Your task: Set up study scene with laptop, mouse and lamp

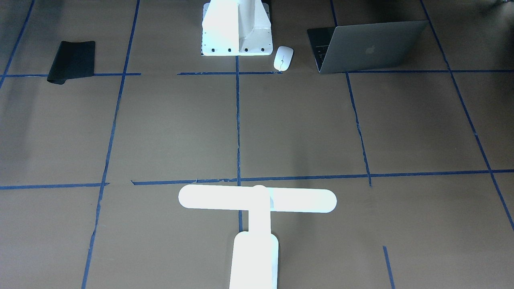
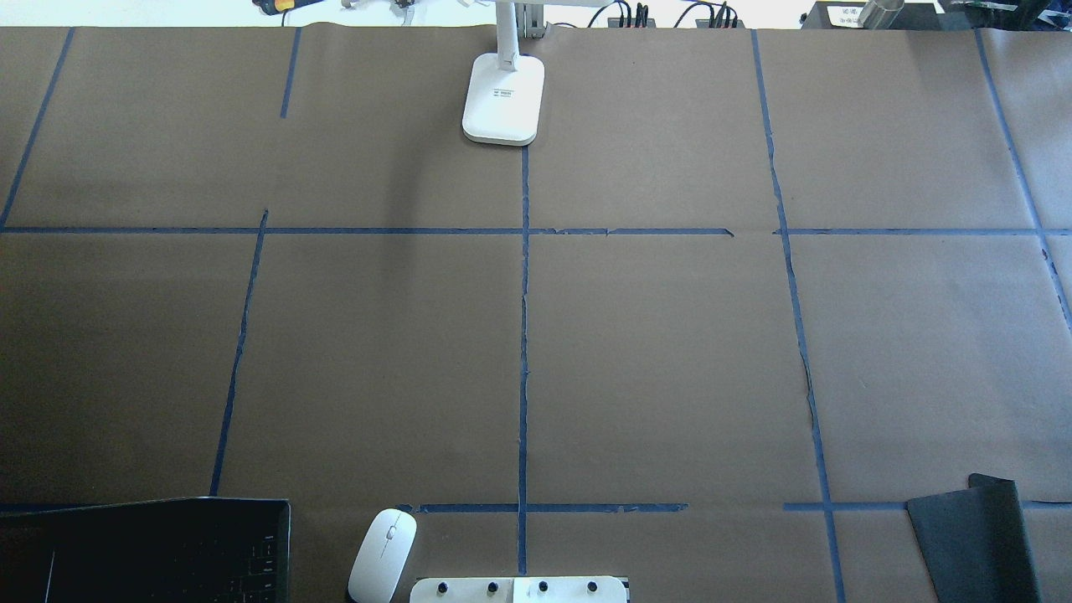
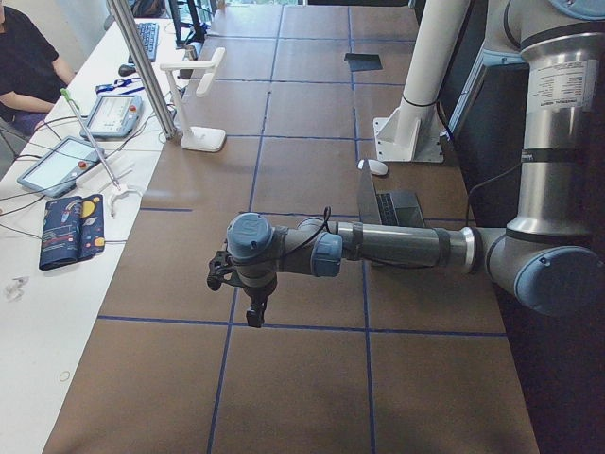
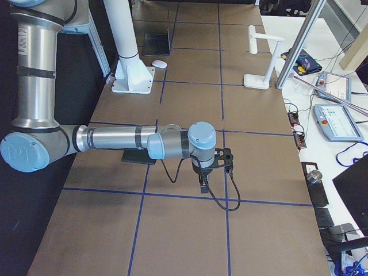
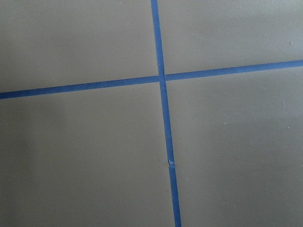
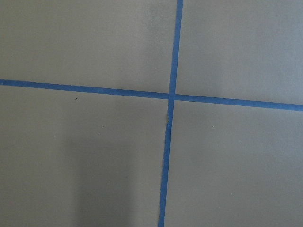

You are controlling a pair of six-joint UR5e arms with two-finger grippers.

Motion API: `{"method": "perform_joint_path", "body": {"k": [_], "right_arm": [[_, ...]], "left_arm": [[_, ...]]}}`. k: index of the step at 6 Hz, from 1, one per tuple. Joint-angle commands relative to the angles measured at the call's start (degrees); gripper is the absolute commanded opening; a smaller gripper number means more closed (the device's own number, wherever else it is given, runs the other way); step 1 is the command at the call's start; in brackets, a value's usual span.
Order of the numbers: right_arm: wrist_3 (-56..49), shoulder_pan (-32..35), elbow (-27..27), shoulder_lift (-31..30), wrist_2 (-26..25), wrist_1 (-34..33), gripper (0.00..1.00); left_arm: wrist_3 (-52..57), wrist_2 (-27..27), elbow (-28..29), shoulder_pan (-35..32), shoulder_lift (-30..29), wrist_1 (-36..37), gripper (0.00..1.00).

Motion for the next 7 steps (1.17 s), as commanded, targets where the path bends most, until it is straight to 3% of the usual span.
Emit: {"method": "perform_joint_path", "body": {"k": [1, 4, 5, 6, 7], "right_arm": [[0.14, 0.0, -0.02, -0.06, -0.09, -0.09, 1.0], [-0.31, -0.26, 0.33, 0.11, 0.34, 0.09, 1.0], [-0.65, -1.05, 0.42, 0.38, 0.26, 0.09, 1.0], [-0.39, -1.14, 0.42, 0.38, 0.26, 0.09, 1.0], [-0.13, -1.14, 0.42, 0.38, 0.26, 0.09, 1.0]], "left_arm": [[0.15, -0.15, -0.29, 0.18, -1.4, -1.07, 1.0], [0.41, -0.42, -1.43, 0.53, -1.06, -10.9, 1.0], [-0.28, -0.42, -1.61, 3.14, -1.06, -18.67, 1.0], [0.41, -0.42, -3.35, 5.26, -1.06, -21.45, 1.0], [0.24, -0.42, -8.59, 11.02, -0.54, -23.04, 1.0]]}}
